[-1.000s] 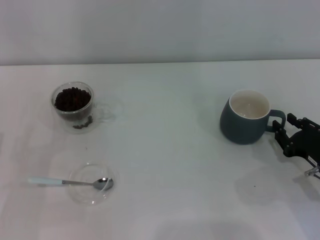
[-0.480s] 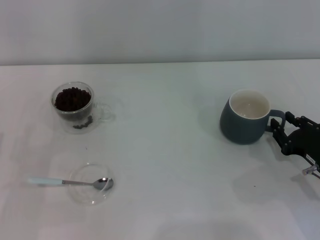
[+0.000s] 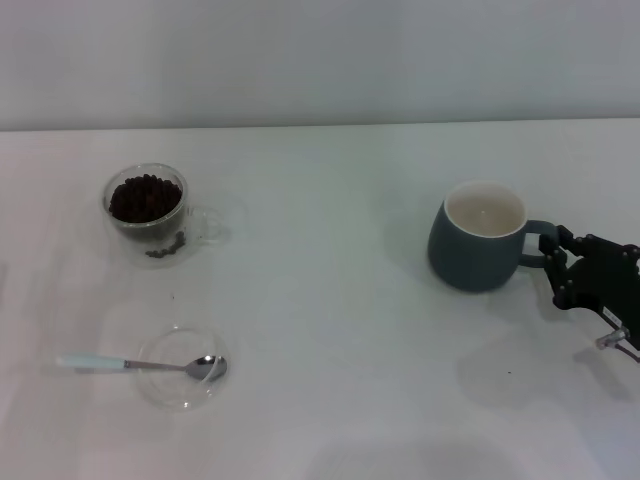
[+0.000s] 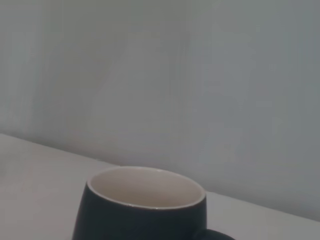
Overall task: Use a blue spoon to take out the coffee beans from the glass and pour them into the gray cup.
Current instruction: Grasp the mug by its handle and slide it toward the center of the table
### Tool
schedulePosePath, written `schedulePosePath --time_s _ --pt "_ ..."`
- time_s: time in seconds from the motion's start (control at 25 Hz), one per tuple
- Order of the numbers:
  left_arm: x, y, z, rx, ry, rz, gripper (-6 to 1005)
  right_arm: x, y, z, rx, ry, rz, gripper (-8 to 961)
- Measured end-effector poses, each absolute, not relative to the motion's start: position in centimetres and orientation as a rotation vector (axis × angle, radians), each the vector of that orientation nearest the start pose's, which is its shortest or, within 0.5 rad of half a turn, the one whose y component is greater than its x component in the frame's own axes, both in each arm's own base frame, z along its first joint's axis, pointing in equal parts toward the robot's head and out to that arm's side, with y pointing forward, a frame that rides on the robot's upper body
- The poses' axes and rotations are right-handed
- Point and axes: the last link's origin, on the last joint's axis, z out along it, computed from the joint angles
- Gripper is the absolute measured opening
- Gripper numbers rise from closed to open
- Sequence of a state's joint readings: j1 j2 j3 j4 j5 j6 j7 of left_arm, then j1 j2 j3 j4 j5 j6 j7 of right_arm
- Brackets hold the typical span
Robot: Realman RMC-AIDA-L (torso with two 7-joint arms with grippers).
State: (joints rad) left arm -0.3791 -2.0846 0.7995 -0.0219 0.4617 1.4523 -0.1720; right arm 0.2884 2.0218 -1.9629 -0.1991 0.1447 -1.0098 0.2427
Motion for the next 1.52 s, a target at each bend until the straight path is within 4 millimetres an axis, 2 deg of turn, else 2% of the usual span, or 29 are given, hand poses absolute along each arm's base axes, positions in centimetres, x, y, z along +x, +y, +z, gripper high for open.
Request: schedulePosePath --time_s 0.24,0.52,1.04,1.52 --pt "-36.3 28.7 3.7 -1.337 -0.446 -0.703 725 37.0 28.7 -3.1 -1.913 0.551 0.458 157" --pt "-36.2 28.7 3.8 -1.337 -0.440 -0.707 725 35.9 28.6 -4.2 -1.981 0.519 0.486 155" --pt "-36.3 28.6 3.8 -1.340 -0.440 -0.704 725 31.6 27.7 -7.8 -2.176 0.437 0.605 150" --pt "-36.2 28.7 3.8 -1.336 -0.439 -0.707 725 30.8 27.1 -8.9 -2.242 0.429 0.627 146"
